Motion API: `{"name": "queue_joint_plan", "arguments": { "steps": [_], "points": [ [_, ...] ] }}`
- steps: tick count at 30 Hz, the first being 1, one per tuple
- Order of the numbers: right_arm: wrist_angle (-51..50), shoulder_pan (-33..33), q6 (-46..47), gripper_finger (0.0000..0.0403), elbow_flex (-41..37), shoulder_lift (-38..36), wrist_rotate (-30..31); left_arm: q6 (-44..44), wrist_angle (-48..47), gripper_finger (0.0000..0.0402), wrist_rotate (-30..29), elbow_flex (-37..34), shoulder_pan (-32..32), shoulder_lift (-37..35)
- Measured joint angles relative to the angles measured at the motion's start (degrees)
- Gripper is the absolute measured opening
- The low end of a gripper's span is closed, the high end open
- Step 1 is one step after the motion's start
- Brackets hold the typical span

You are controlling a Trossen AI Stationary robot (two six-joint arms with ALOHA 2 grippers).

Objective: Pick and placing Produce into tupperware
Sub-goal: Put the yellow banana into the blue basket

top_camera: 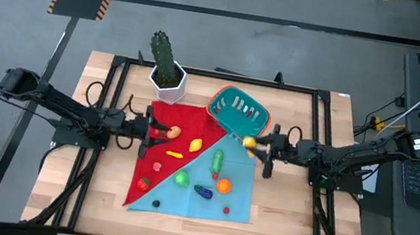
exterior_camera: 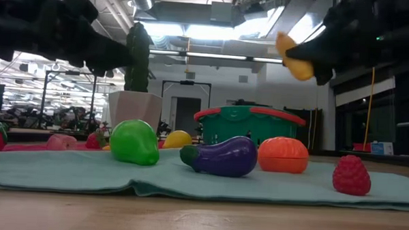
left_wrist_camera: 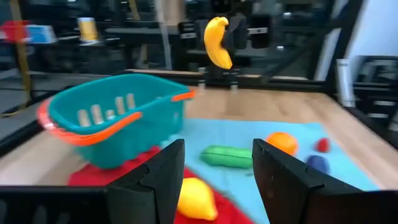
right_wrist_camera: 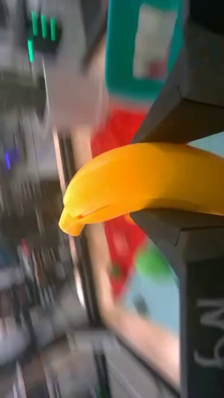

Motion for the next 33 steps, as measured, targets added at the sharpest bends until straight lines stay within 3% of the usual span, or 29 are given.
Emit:
{"name": "queue_joint_plan", "arguments": {
  "steps": [4, 9, 14, 20, 29, 33],
  "points": [
    [1.03, -0.78, -0.95, 0.0144, 0.13, -0.04, 9.53, 0.39, -0.06, 0.0179, -0.29, 0.00, 1.52, 0.00],
    [-1.91, -3.16, -2.14, 0.0144, 2.43, 0.07, 10.53, 0.42, -0.46, 0.0179, -0.22, 0.00, 2.32, 0.02],
    [-18.82, -7.35, -0.28, 0.0144, 9.51, 0.26, 5.75, 0.44, -0.64, 0.0179, -0.20, 0.00, 2.31, 0.02],
    [-33.75, -13.59, -4.83, 0.0144, 19.11, 2.84, 0.01, 0.44, -0.80, 0.0179, -0.21, 0.00, 2.31, 0.04],
    [-47.84, -22.37, -15.28, 0.0144, 33.34, 14.73, -10.80, 0.48, -1.26, 0.0179, 0.44, 0.00, 2.31, 0.04],
    [-56.66, -25.45, -19.36, 0.0144, 41.32, 21.01, -12.52, 0.48, -1.71, 0.0179, 0.46, 0.00, 2.31, 0.04]
  ]
}}
